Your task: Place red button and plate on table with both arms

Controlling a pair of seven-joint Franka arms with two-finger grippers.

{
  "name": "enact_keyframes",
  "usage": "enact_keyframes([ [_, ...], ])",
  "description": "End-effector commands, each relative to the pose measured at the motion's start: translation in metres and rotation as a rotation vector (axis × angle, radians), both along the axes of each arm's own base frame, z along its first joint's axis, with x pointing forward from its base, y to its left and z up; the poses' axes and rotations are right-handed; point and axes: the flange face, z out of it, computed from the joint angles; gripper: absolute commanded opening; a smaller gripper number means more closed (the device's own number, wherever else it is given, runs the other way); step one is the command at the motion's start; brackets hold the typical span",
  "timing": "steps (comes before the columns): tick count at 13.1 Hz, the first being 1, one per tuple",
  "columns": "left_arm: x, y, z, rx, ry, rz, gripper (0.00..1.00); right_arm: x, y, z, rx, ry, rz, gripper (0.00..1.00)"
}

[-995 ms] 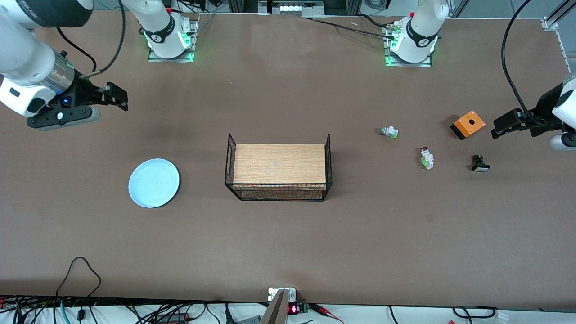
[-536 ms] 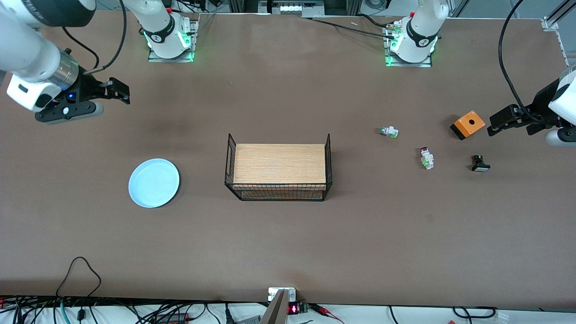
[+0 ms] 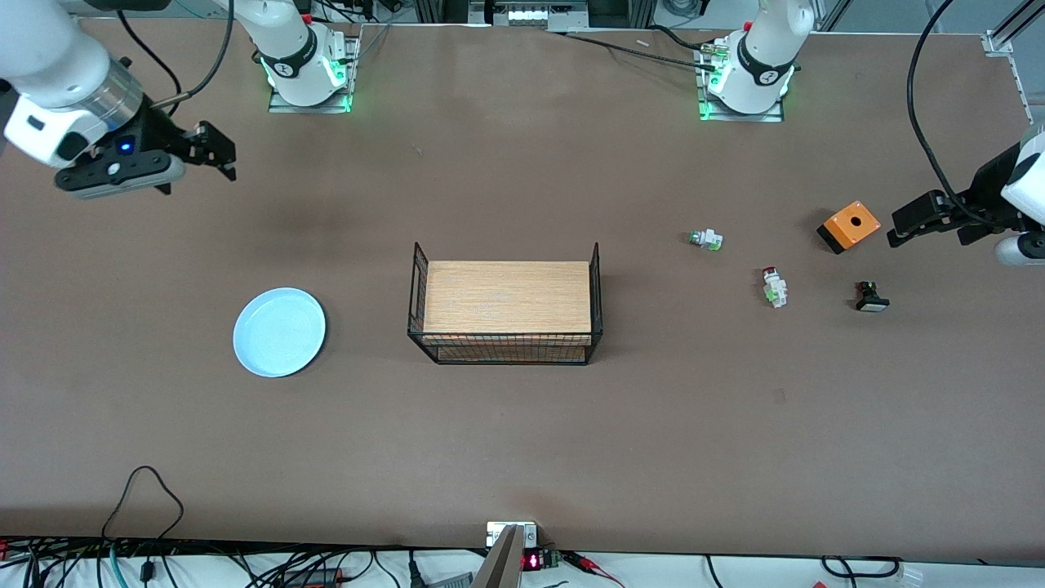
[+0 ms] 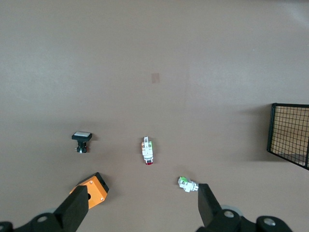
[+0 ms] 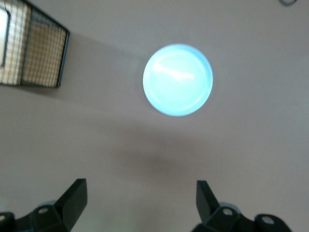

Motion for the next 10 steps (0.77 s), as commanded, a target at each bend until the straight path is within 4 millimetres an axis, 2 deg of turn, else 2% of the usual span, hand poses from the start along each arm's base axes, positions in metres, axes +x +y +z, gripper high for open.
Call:
enact_keyframes([
  [1,-0.003,0.003,0.001,-0.017,0.0,-0.002,1.0,0.039,0.002,0.007,0.004,0.052,0.014,1.0],
  [6,-0.003,0.002,0.002,-0.017,-0.001,-0.003,1.0,0.028,-0.004,-0.001,0.002,0.109,0.03,1.0],
  [10,-0.003,0.002,0.002,-0.014,-0.001,-0.005,1.0,0.028,-0.005,-0.001,-0.005,0.11,0.03,1.0],
])
